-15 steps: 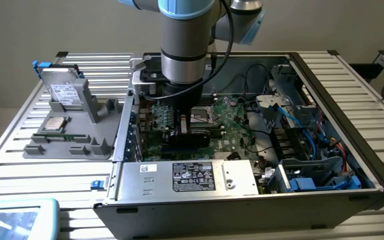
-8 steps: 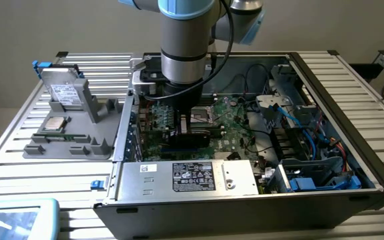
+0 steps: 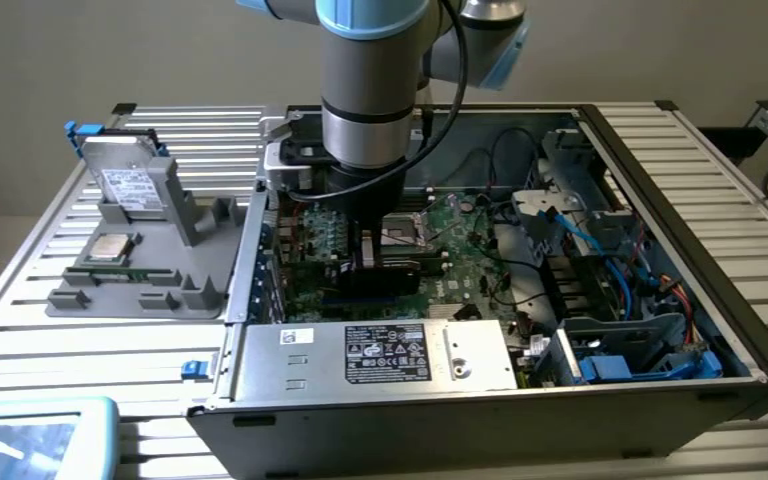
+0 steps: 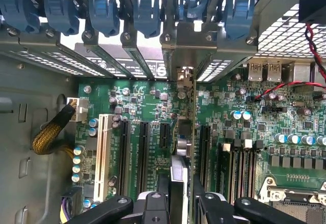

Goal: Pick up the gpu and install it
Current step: 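Insert the gpu into the slot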

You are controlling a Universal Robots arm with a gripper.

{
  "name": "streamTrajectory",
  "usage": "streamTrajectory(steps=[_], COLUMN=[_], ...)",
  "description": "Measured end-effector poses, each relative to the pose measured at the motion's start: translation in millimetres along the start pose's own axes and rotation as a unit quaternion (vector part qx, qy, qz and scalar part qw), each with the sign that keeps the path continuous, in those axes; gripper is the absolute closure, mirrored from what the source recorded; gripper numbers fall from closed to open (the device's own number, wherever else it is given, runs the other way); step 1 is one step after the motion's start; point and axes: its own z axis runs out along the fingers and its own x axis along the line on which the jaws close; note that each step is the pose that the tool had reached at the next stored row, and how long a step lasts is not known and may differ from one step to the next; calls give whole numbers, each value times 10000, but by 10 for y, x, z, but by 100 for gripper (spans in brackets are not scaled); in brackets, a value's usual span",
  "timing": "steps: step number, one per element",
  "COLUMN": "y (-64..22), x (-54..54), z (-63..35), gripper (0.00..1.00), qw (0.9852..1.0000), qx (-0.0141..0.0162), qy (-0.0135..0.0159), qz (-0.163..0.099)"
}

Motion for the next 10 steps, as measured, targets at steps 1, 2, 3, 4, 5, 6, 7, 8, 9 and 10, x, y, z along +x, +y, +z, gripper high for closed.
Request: streamTrajectory(steps=[1,2,3,4,5,6,7,8,9,10], y=[0,0,0,1,0,0,0,0,0,0], x=[0,0,1,1,1,2,2,2,2,2], z=[0,0,0,0,0,0,0,0,0,0], gripper=[73,73,73,73,73,73,73,73,73,73], qw=[10000,10000,10000,10000,10000,10000,10000,10000,10000,10000], qx=[0,0,0,0,0,0,0,0,1,0], qy=[0,0,0,0,0,0,0,0,0,0], qz=[0,0,-1,-2,-4,-6,-9,-9,-10,-10])
